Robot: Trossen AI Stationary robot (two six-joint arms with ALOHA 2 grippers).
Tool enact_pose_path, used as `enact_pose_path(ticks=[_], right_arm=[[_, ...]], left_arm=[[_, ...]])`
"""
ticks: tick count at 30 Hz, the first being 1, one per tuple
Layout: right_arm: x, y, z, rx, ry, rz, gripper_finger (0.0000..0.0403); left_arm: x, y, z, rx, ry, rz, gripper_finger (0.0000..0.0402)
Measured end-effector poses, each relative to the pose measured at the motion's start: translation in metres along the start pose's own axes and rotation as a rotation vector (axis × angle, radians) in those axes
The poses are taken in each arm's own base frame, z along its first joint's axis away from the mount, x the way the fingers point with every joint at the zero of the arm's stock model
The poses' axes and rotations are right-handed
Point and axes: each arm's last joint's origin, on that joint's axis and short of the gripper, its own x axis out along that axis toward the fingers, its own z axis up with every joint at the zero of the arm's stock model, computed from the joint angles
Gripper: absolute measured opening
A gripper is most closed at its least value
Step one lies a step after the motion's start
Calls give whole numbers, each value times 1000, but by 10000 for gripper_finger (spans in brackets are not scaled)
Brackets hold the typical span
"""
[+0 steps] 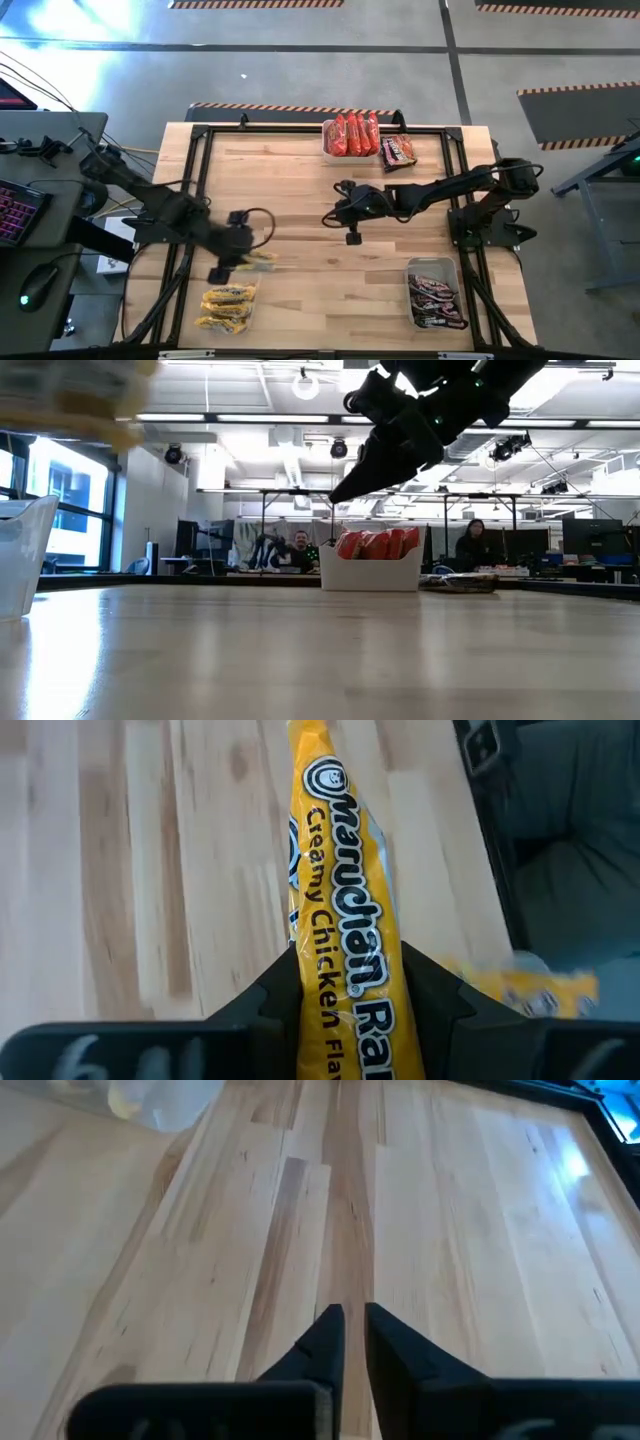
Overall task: Sort Maruchan noodles
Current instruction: Put the yellow noodle pack into the transparent bin
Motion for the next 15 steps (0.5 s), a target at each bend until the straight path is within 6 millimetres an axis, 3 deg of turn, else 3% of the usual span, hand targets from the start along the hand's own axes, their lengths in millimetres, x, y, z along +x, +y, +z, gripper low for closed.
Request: enact_pose_path(ticks=[6,15], right_arm=[[0,0,1,-1,-8,-4,20],[0,0,0,-1,-1,-3,4]], left_arm=[[-8,-20,-23,-37,31,50,92],[18,-37,-63,-45,107,101,92]])
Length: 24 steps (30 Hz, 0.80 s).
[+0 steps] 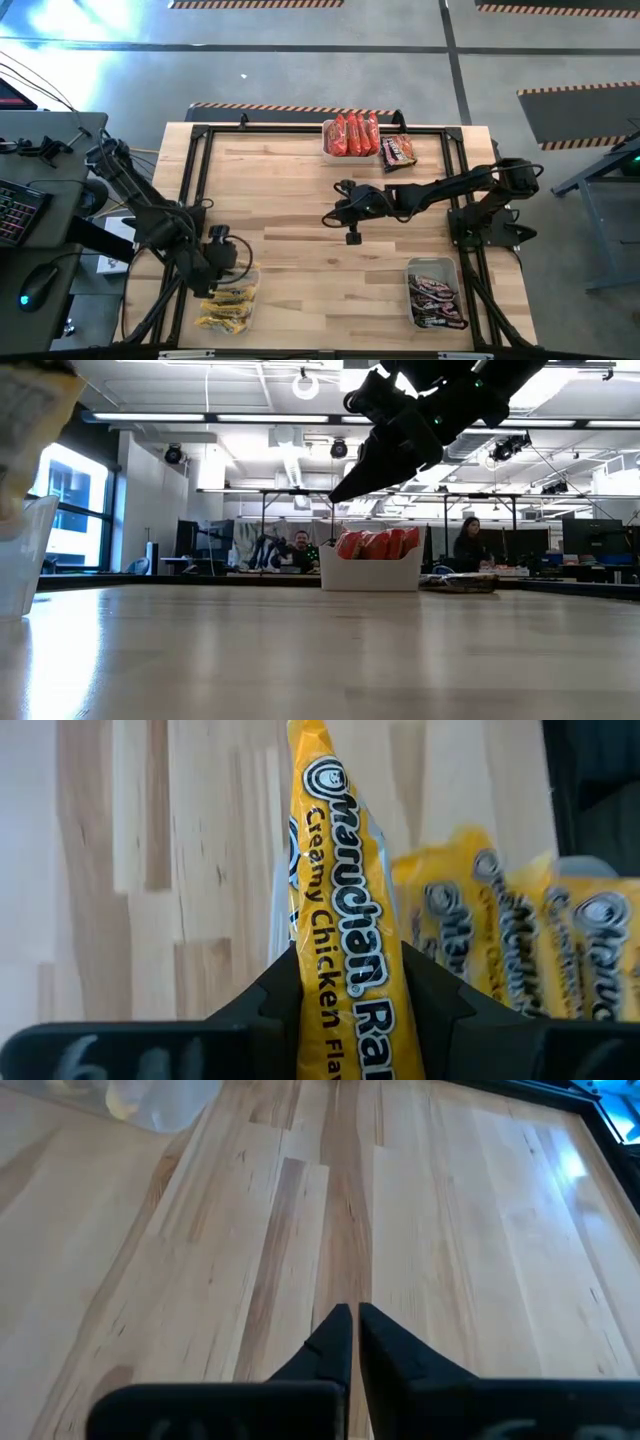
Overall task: Sort Maruchan noodles
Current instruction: Put the yellow noodle pack into the transparent bin
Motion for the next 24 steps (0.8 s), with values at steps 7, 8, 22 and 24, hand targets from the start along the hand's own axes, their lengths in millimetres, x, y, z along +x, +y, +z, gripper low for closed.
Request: enact_pose_path(ticks=[7,8,22,24], right_arm=[[0,0,0,0,0,0,0],[0,0,0,0,0,0,0],[0,0,2,9,-20,-4,0],[0,0,2,9,-19,-4,0]], left_arm=[[14,-9,-16,-27,-5,-35,92],[16,-10,-17,-30,-10,-41,93],[15,-18,-21,63,-166,26,98],[15,-19,-21,61,-181,33,98]])
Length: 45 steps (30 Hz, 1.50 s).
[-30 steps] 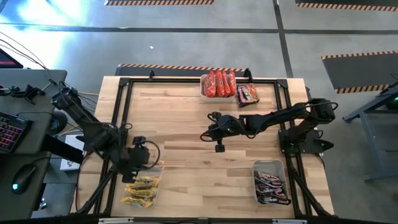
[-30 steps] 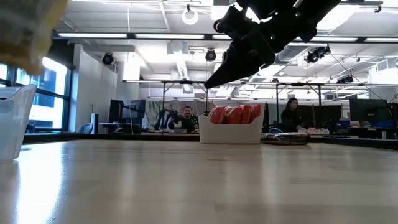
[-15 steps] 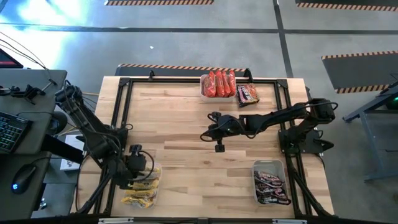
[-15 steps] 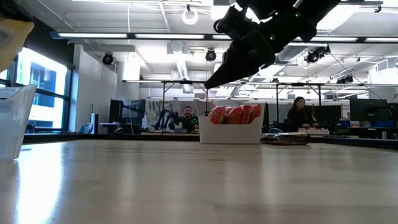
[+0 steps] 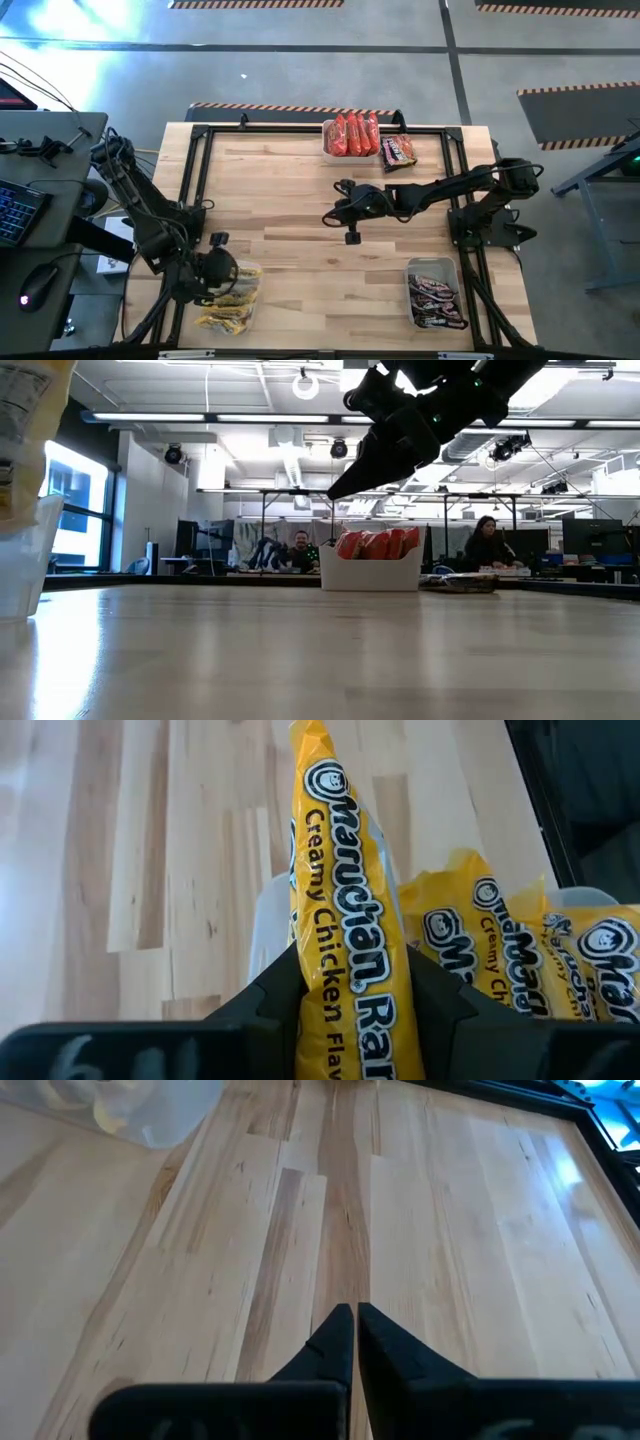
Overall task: Sort Maruchan noodles
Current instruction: Put the yellow noodle pack into the transparent bin
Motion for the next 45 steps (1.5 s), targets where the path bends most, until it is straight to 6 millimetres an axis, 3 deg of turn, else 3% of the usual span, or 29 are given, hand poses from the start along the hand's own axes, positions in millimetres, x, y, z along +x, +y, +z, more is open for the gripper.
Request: enact_pose_path(ticks=[10,16,23,30,38,45], right_arm=[[0,0,0,0,0,0,0],[0,0,0,0,0,0,0],[0,0,0,0,0,0,0],[0,0,0,-2,-1,1,0],[-5,6,6,-56,-34,12,0],[-5,6,5,-52,-28,12,0]], left_arm=[[-1,0,0,-93,-38,41,134],[-1,0,-1,-37,-21,27,157],[-1,0,-1,-6,-14,21,154],[3,6,4,-91,-37,70,116],[33,36,-7,-147,50,209,15],[44,35,0,-76,46,37,7]])
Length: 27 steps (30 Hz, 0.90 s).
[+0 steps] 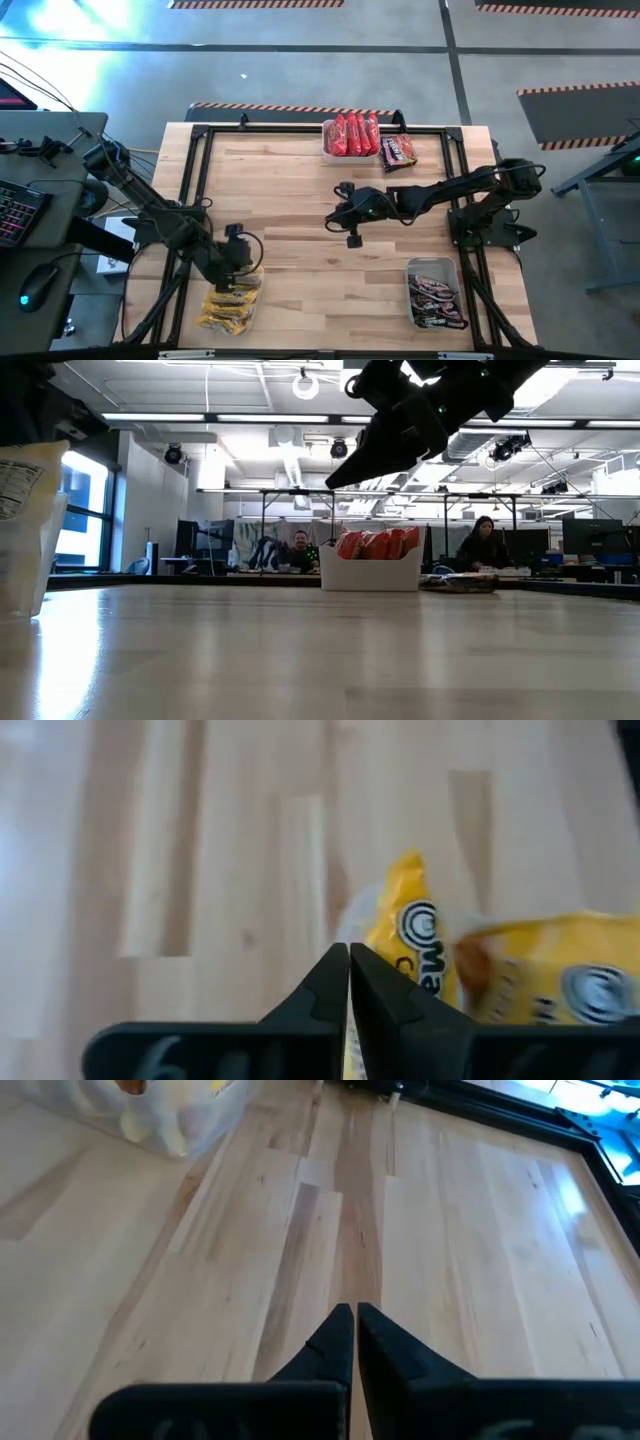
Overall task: Sort Maruchan noodles
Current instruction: Put the yellow noodle pack into the transparent bin, then adjust the transparent bin on the table
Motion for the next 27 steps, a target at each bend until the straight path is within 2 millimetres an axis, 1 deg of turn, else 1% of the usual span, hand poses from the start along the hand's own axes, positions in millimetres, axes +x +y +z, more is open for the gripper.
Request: enact_pose_path(ticks=[5,14,17,20,27], right_arm=[[0,0,-1,0,6,2,0],[0,0,-2,-4,15,9,0],[1,0,0,-2,-11,7,0],[7,1,1,-2,-50,33,0],[19,4,-2,-2,-87,70,0]], left_arm=[[-1,-5,-3,-42,49,-87,1],[-10,-26,-11,-109,29,-183,0],[-13,-30,-15,-126,8,-170,0],[-16,-32,-16,-126,-44,-133,0],[-25,-27,-12,-152,-157,-92,0]])
